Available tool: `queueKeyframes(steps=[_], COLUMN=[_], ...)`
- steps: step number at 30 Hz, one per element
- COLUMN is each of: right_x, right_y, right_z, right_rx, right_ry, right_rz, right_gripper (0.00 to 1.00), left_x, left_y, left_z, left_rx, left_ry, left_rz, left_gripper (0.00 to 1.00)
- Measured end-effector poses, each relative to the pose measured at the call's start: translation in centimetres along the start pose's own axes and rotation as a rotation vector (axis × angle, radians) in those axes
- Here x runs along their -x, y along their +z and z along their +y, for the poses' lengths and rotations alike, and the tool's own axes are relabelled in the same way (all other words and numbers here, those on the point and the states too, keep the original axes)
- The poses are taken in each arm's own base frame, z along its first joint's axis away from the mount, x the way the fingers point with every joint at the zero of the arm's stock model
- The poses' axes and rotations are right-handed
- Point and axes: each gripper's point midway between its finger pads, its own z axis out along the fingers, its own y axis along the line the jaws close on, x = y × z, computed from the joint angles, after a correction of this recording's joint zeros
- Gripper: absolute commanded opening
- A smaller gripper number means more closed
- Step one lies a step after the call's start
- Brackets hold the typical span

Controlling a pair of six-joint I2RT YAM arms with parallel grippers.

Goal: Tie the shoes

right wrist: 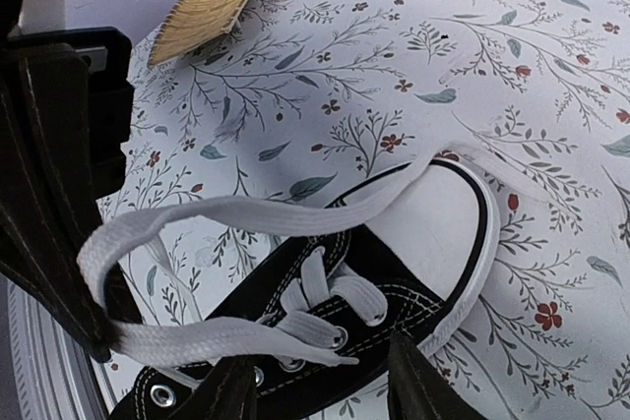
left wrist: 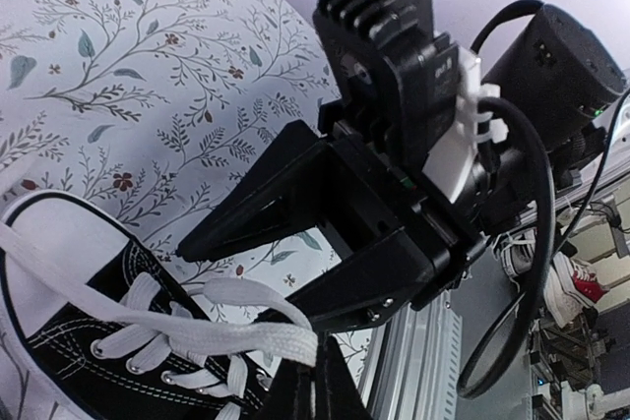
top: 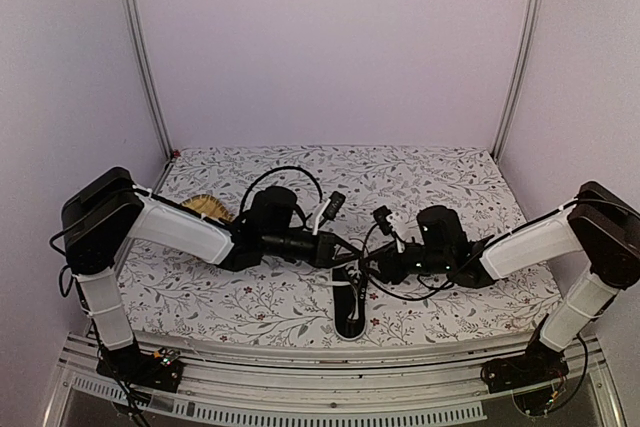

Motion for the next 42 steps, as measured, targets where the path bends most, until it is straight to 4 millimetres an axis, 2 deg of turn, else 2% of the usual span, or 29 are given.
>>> queueKeyframes(steps=[5, 7, 10, 12, 18, 26, 32, 38, 42], right_x=[0.7, 0.9, 1.3, 1.6, 2.0, 3.8, 4.5, 4.2, 3.8], right_y=[0.7, 0.8, 0.8, 0.9, 0.4, -3.9, -6.3, -6.9, -6.7], right_z=[0.5, 0.8, 1.2, 1.3, 0.6, -0.5, -1.6, -1.3, -0.3], right_rx=[0.016, 0.022, 0.028, 0.021, -0.031, -0.117, -0.165, -0.162, -0.105], right_ry=[-0.054, -0.075, -0.111, -0.123, -0.09, 0.011, 0.064, 0.071, 0.071], right_rz=[-0.028, -0.035, -0.054, -0.064, -0.078, -0.159, -0.181, -0.162, -0.131], right_gripper=[0.45, 0.34, 0.08, 0.02, 0.02, 0.02, 0.02, 0.02, 0.02], left_x=[0.0, 0.0, 0.0, 0.0, -0.2, -0.7, -1.0, -1.5, -1.3], left_y=[0.1, 0.1, 0.1, 0.1, 0.0, 0.4, 0.4, 0.6, 0.6], left_z=[0.0, 0.0, 0.0, 0.0, 0.4, 1.7, 2.3, 2.7, 3.0], left_rx=[0.001, 0.001, 0.001, 0.002, 0.018, 0.056, 0.07, 0.076, 0.093], left_ry=[-0.003, -0.004, -0.004, -0.005, 0.002, 0.019, 0.027, 0.029, 0.032], left_rz=[0.006, 0.008, 0.009, 0.01, 0.015, 0.032, 0.039, 0.049, 0.041], left_gripper=[0.0, 0.0, 0.0, 0.0, 0.05, 0.11, 0.16, 0.21, 0.21])
